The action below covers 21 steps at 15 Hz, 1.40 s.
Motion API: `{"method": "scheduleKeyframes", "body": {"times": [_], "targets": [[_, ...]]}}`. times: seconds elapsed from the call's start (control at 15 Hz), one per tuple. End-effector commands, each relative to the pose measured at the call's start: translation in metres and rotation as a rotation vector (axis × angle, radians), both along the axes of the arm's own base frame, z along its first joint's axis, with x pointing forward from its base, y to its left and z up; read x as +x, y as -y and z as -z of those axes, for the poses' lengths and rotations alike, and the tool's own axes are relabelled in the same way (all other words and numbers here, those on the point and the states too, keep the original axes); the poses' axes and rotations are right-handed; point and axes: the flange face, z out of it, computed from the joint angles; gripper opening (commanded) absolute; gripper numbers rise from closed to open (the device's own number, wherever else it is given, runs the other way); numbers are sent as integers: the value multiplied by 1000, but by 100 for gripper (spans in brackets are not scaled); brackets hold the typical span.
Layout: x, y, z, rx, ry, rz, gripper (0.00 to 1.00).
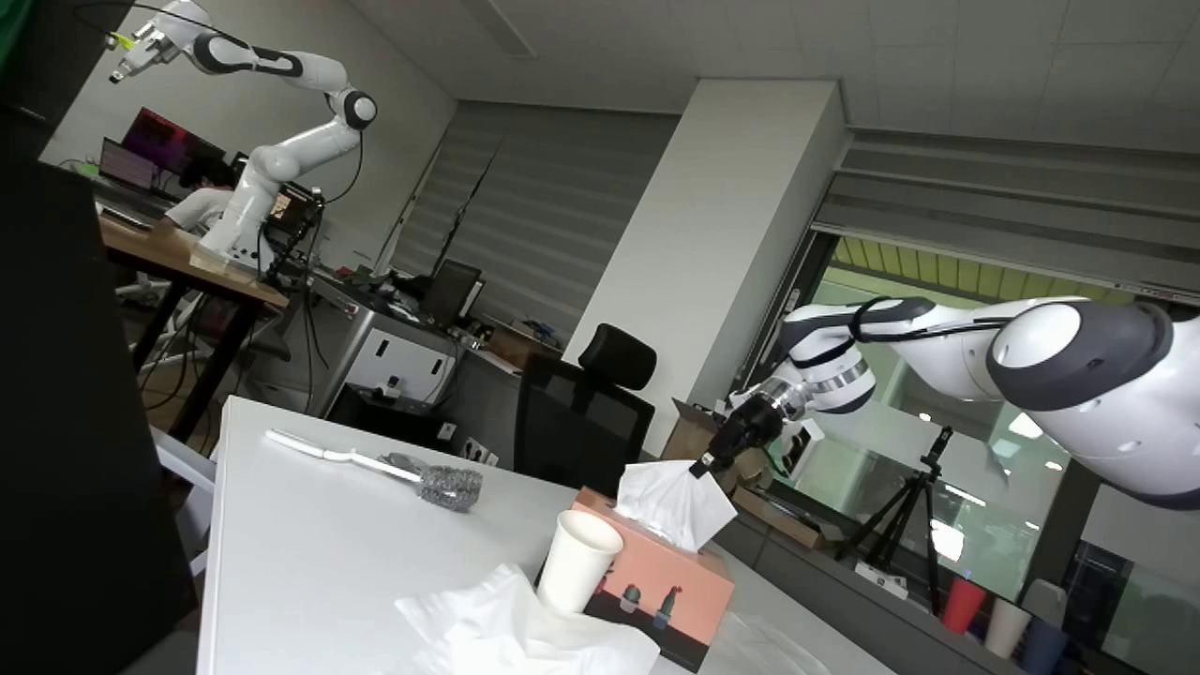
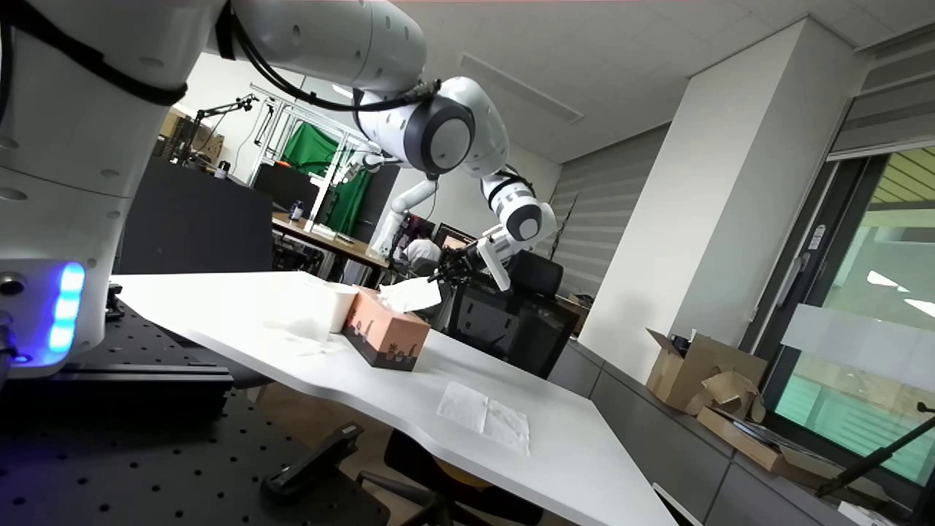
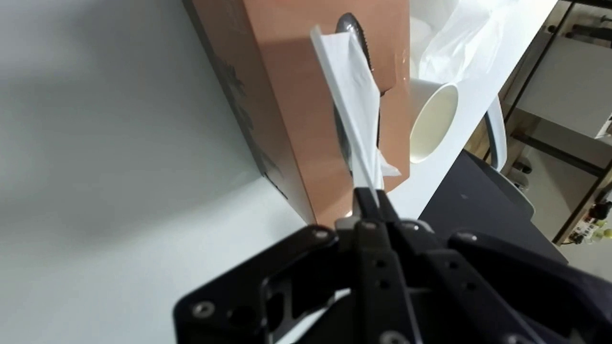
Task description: Take a tissue out of the box and place it on the table
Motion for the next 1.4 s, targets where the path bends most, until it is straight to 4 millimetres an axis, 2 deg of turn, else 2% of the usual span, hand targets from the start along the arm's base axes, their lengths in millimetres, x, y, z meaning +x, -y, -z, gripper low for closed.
{"method": "scheduleKeyframes", "body": {"times": [0.0, 0.2, 0.33, 0.6, 1.0, 1.33], "targets": [[4, 9, -41, -56, 24, 52, 0], [9, 17, -71, -123, 75, 89, 0], [11, 30, -90, -186, 112, 124, 0], [6, 70, -110, -289, 133, 234, 0], [-5, 127, -115, -372, 97, 391, 0], [-17, 164, -94, -429, 38, 496, 0]]}}
